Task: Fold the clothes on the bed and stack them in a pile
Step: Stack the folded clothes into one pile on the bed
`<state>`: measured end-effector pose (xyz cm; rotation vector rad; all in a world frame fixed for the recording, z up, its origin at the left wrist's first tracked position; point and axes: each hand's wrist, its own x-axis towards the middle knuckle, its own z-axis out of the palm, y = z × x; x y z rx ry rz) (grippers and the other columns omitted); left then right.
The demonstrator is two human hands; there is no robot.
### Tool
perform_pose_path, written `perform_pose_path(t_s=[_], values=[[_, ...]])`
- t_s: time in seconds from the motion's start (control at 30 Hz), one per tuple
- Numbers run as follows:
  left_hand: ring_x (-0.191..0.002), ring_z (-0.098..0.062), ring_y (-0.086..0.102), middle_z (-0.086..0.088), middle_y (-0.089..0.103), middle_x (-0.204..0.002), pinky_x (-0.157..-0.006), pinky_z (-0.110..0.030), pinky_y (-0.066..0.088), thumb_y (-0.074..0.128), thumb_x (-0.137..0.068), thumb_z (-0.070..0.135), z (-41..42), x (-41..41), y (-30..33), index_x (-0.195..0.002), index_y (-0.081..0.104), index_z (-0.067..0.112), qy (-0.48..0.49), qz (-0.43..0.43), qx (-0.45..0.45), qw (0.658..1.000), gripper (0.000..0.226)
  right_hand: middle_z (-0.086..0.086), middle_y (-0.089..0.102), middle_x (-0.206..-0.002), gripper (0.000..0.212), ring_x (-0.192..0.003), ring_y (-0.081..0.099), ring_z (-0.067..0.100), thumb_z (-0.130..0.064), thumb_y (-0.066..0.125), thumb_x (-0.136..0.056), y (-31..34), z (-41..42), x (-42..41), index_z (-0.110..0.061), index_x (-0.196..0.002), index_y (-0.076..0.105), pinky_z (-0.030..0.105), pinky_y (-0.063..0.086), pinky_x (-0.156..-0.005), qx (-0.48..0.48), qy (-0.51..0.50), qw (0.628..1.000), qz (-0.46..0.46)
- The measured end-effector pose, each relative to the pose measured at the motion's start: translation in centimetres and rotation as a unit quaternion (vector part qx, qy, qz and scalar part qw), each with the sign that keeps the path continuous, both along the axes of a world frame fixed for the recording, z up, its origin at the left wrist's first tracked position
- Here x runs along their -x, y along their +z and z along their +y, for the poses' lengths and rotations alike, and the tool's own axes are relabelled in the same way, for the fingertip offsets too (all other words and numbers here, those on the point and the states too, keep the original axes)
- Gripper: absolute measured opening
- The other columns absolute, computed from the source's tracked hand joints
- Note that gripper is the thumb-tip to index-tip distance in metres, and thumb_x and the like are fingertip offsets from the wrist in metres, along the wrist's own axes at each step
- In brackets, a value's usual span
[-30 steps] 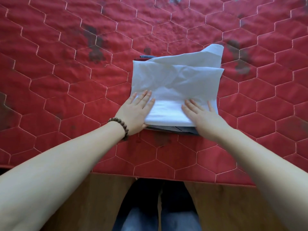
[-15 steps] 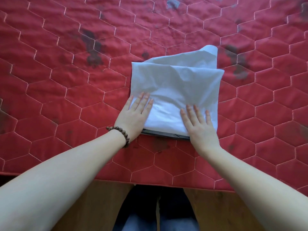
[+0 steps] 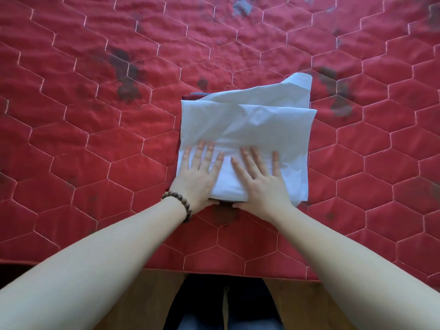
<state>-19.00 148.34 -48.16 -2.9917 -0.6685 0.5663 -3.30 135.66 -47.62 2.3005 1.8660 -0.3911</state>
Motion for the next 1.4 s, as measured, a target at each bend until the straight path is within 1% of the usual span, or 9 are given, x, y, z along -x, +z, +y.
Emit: perform_pose_path(t_s=[0.23, 0.37, 0.47, 0.53, 0.6, 0.83, 1.2, 1.33, 1.4], values=[[-0.144, -0.035, -0.022, -0.018, -0.023, -0.156, -0.117, -0.057, 0.009, 0.068, -0.059, 0.076, 2.0, 2.1, -0.6, -0.15, -0.018, 0.022, 0.025, -0.038, 0.076, 0.996, 0.136, 0.009, -0.014, -0.16, 0.127, -0.147, -0.012, 0.029, -0.072, 0.071, -0.054, -1.7, -4.5, -2.3, -0.036, -0.152, -0.003, 0.063, 0.007, -0.115, -0.02, -0.16, 0.984, 0.076], [-0.141, -0.027, -0.032, -0.01, -0.036, -0.152, -0.117, -0.056, 0.0, 0.033, -0.059, 0.094, 2.6, 1.8, 0.9, -0.148, -0.022, 0.028, 0.039, 0.007, 0.13, 0.991, 0.124, 0.004, -0.031, -0.155, 0.132, -0.144, -0.027, 0.023, -0.082, 0.063, -0.053, -1.0, -4.2, -3.1, -0.04, -0.148, -0.019, 0.061, -0.001, -0.115, 0.049, -0.138, 0.983, 0.114], [-0.149, -0.026, -0.001, -0.013, 0.001, -0.161, -0.114, -0.063, 0.003, 0.005, -0.077, 0.083, 2.6, 1.4, 3.4, -0.152, 0.017, 0.025, 0.064, -0.028, 0.106, 0.992, 0.095, 0.001, -0.026, -0.158, 0.099, -0.144, -0.026, 0.017, -0.091, 0.025, -0.07, 1.0, -4.4, -4.0, -0.042, -0.15, -0.006, 0.06, -0.007, -0.114, 0.024, -0.128, 0.983, 0.127], [-0.133, -0.028, 0.042, -0.015, 0.047, -0.143, -0.112, -0.063, 0.013, 0.019, -0.09, 0.063, 2.8, 0.2, 4.9, -0.128, 0.058, 0.015, 0.083, -0.158, 0.066, 0.982, 0.072, 0.003, -0.008, -0.162, 0.076, -0.148, -0.013, 0.018, -0.076, 0.019, -0.087, 2.3, -3.8, -4.3, -0.036, -0.152, 0.013, 0.061, 0.001, -0.115, -0.072, -0.133, 0.983, 0.108], [-0.121, -0.03, 0.054, -0.015, 0.058, -0.131, -0.11, -0.06, 0.024, 0.036, -0.092, 0.045, 3.4, -1.9, 5.4, -0.116, 0.065, 0.01, 0.077, -0.271, 0.0, 0.959, 0.051, 0.005, 0.006, -0.162, 0.067, -0.149, -0.001, 0.023, -0.063, 0.026, -0.093, 2.9, -2.0, -4.7, -0.03, -0.151, 0.024, 0.062, 0.005, -0.115, -0.161, -0.135, 0.975, 0.074], [-0.147, -0.027, -0.016, -0.008, -0.015, -0.16, -0.114, -0.062, 0.003, 0.027, -0.083, 0.074, 5.4, -5.3, 0.2, -0.149, -0.002, 0.047, 0.154, -0.133, 0.004, 0.979, 0.077, 0.009, -0.011, -0.16, 0.072, -0.147, -0.012, 0.032, -0.071, 0.037, -0.085, -0.8, 3.8, -6.2, -0.046, -0.149, 0.015, 0.063, -0.004, -0.113, -0.114, -0.204, 0.972, 0.022], [-0.143, -0.021, -0.028, -0.004, -0.026, -0.157, -0.113, -0.064, -0.002, 0.031, -0.078, 0.076, 6.6, -5.0, -1.5, -0.146, 0.002, 0.053, 0.175, -0.209, 0.116, 0.955, 0.077, -0.003, -0.014, -0.158, 0.068, -0.148, -0.012, 0.026, -0.062, 0.037, -0.088, -3.1, 3.9, -7.0, -0.04, -0.149, 0.016, 0.051, -0.002, -0.119, -0.214, -0.229, 0.931, 0.185], [-0.144, -0.016, -0.018, -0.002, -0.025, -0.157, -0.118, -0.05, 0.006, 0.051, -0.074, 0.076, 7.0, -2.2, -0.8, -0.14, 0.0, 0.064, 0.305, -0.253, 0.265, 0.879, 0.084, 0.005, -0.021, -0.159, 0.083, -0.148, -0.003, 0.022, -0.074, 0.049, -0.079, -2.2, 1.8, -7.3, -0.058, -0.144, 0.0, 0.047, 0.015, -0.117, -0.214, -0.334, 0.879, 0.266], [-0.145, -0.016, 0.013, -0.004, 0.006, -0.16, -0.115, -0.043, 0.024, 0.059, -0.077, 0.067, 6.8, -1.3, -0.6, -0.138, -0.003, 0.066, 0.336, -0.248, 0.362, 0.834, 0.087, 0.004, -0.015, -0.16, 0.09, -0.146, 0.006, 0.015, -0.076, 0.055, -0.072, -1.9, 1.1, -7.0, -0.065, -0.139, -0.004, 0.041, 0.027, -0.111, -0.177, -0.386, 0.841, 0.337]])
